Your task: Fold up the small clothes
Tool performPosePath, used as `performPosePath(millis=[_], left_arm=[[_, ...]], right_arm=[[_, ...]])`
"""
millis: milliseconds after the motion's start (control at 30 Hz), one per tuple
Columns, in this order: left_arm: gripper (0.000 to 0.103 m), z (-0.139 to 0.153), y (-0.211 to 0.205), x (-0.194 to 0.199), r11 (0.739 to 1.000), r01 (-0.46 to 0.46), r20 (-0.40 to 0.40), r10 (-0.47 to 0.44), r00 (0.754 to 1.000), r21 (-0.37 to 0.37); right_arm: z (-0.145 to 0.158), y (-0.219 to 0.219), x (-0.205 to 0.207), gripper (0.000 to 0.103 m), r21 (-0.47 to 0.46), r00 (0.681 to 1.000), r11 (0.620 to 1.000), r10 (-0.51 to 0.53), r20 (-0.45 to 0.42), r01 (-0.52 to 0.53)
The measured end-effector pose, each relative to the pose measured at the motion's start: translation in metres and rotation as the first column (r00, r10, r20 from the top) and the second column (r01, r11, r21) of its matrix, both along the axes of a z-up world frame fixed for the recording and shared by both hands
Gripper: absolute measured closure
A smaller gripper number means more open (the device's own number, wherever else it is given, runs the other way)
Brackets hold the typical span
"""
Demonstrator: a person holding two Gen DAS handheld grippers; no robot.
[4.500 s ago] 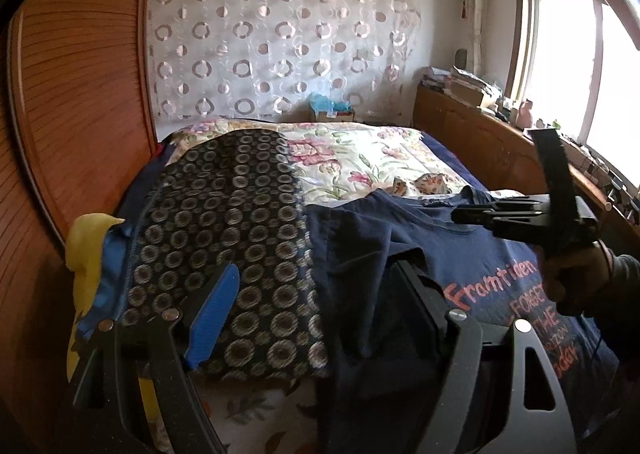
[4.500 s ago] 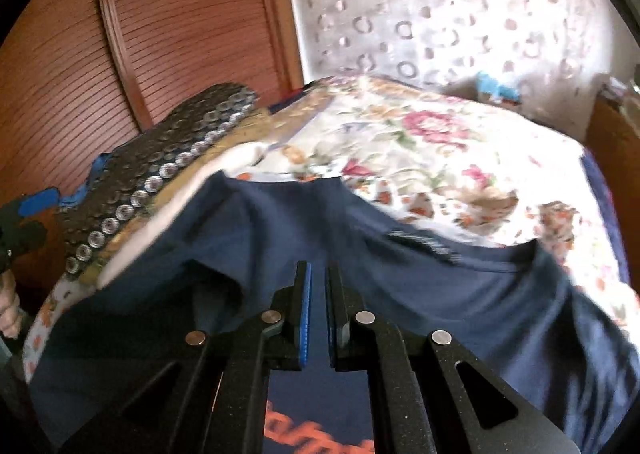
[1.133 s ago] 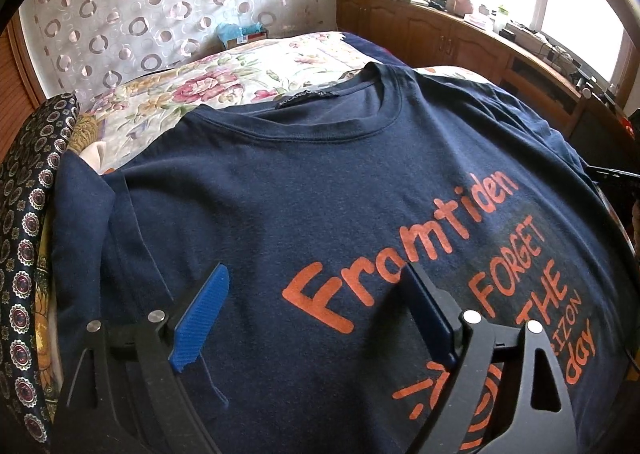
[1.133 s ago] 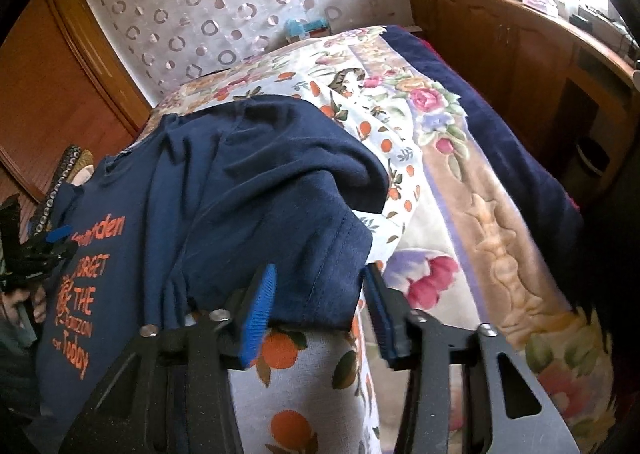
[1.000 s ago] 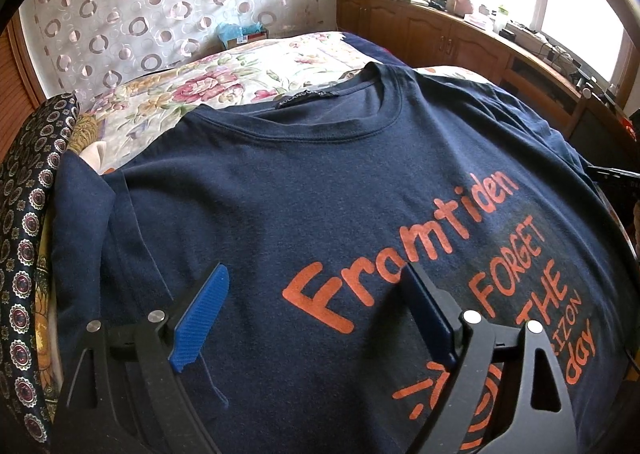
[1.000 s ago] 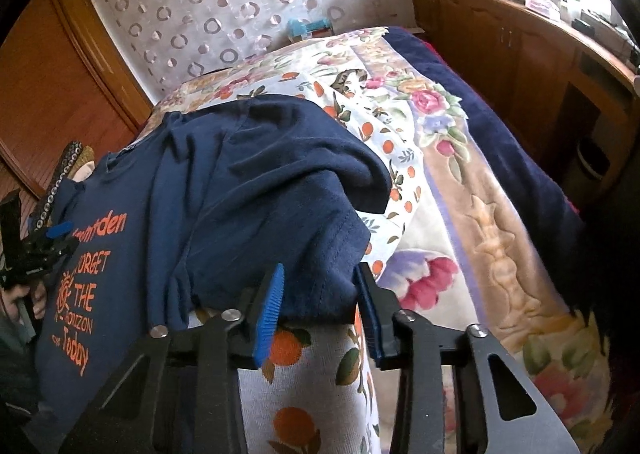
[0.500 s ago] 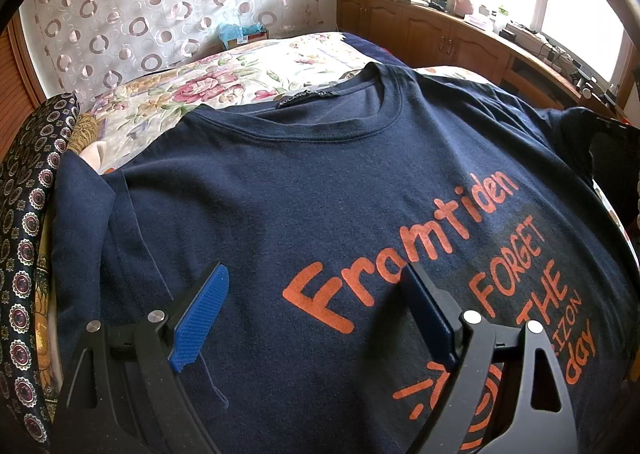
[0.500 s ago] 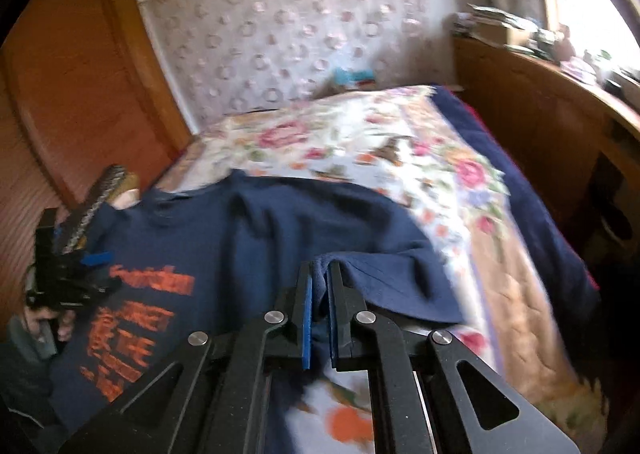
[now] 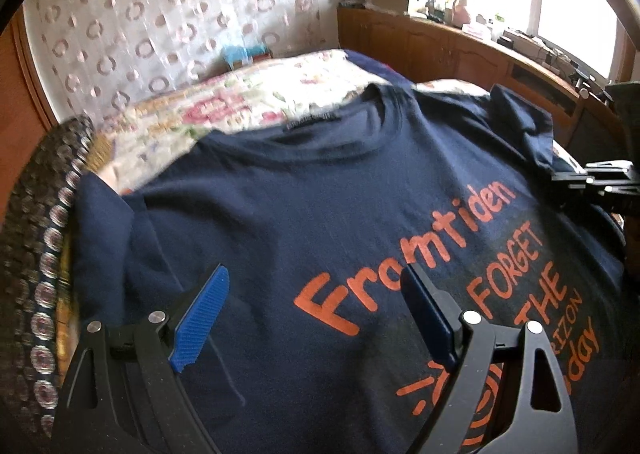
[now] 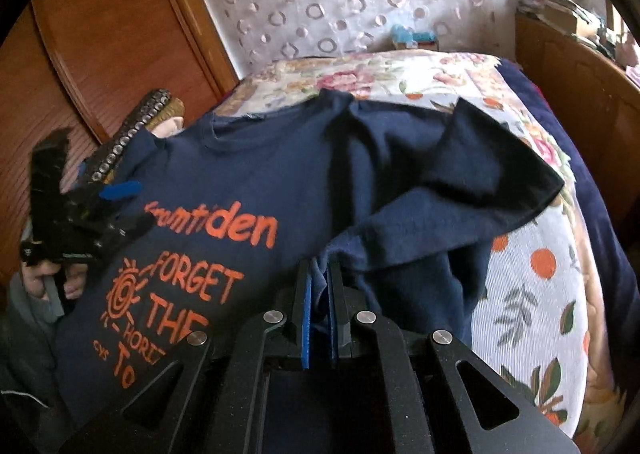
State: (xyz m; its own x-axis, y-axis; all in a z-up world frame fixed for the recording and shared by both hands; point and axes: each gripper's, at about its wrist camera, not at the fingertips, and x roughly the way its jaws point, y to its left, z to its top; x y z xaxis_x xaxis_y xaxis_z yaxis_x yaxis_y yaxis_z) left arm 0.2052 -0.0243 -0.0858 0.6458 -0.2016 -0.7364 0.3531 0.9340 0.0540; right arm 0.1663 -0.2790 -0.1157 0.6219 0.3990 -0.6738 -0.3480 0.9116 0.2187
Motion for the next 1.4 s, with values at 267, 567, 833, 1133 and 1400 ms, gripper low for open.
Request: performPosePath(millis=[267, 567, 833, 1133, 1400], left_arm=[[0.015, 0.019, 0.013, -0.011, 0.996, -0.018, 0.075, 0.024, 0.997, -0.082], [0.015, 0.018, 0.022, -0.011, 0.993, -0.046, 0.083, 0.055, 0.995, -0.105], [0.015, 0.016, 0.020, -0.011, 0.994, -0.045, 0.084, 0.054, 0.995, -0.100], [0.015, 0.014, 0.023, -0.011, 0.994, -0.057, 0.079, 0.064, 0.995, -0.096], [0.015, 0.014, 0.025, -0.010, 0.992, -0.069, 0.087, 0.078, 0.993, -0.102]], right_arm=[[0.028, -0.010, -0.006, 0.060, -0.042, 0.993, 0.993, -0.105, 0.052, 0.107], [0.028, -0.050, 0.022, 0.056, -0.078, 0.957, 0.956, -0.276, 0.087, 0.283], [0.003, -0.048, 0.065, 0.057, -0.092, 0.961, 0.956, -0.277, 0.018, 0.277], [0.015, -0.046, 0.080, 0.095, -0.117, 0.972, 0.965, -0.228, 0.053, 0.233], [0.046, -0.007, 0.080, 0.098, -0.087, 0.982, 0.990, -0.099, 0.162, 0.114]])
